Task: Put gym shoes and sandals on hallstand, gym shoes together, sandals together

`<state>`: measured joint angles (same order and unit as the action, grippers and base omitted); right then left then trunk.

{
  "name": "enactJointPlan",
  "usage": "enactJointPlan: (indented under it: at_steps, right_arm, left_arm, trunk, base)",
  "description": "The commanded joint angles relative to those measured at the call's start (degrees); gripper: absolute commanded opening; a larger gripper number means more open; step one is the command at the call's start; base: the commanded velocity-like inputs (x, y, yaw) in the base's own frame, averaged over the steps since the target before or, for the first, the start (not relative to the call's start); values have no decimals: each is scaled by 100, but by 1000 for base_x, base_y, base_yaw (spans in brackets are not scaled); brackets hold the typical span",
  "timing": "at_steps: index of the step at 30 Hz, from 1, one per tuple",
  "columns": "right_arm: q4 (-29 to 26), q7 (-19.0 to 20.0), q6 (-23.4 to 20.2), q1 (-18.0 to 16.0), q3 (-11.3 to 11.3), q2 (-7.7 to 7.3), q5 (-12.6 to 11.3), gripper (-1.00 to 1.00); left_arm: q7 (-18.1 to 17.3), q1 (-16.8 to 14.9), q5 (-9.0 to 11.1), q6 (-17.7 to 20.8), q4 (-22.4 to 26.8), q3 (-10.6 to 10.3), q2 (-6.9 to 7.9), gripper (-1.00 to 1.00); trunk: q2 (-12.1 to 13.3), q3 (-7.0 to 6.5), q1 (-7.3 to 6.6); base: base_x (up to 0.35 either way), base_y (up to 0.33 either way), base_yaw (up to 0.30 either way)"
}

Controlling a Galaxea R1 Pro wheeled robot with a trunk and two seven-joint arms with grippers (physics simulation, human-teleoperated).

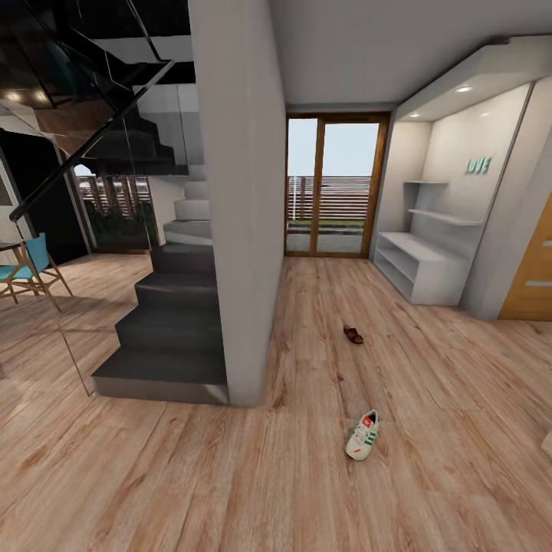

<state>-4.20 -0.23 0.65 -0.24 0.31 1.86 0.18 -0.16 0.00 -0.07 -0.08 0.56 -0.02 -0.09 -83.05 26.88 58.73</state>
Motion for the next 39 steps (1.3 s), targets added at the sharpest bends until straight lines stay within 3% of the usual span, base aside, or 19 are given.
enactJointPlan:
  at_steps: [1, 8, 14, 15, 20, 31, 39]
  right_arm:
    - [0, -4, 40, -2, 5, 0, 3, 100]
    - [-10, -11, 265, -2, -1, -58, 8, 100]
    - [-205, -12, 458, -6, -21, -219, 1, 100]
    - [-786, -12, 1523, -7, -23, -279, 1, 100]
    - [-1535, -12, 1609, -16, -35, -422, 0, 100]
    - [-2496, -12, 1638, -127, -47, -501, -3, 100]
    - [-2692, -12, 1639, -402, -48, -495, -20, 100]
  left_arm:
    - [-2, 0, -1, -1, 5, -1, 0, 100]
    - [-2, 0, 50, -96, 7, 15, -11, 100]
    - [-6, -8, 19, -288, 152, -5, -15, 100]
    - [-7, -10, 13, -1711, 209, -7, -10, 100]
    - [-6, -53, -8, -2188, 371, -13, 39, 100]
    - [-2, -284, 21, -2370, 1143, 10, 206, 100]
    - [5, -681, 74, -2380, 1533, 27, 221, 100]
  trunk:
    - [-3, 5, 0]
    - [-3, 5, 0]
    - [-3, 5, 0]
    - [-3, 5, 0]
    - [-3, 5, 0]
    - [-3, 5, 0]
    - [-3, 5, 0]
  base:
    - [0, 0, 0]
    - [0, 0, 0]
    - [0, 0, 0]
    - [0, 0, 0]
    - [0, 0, 0]
    - [0, 0, 0]
    - [0, 0, 0]
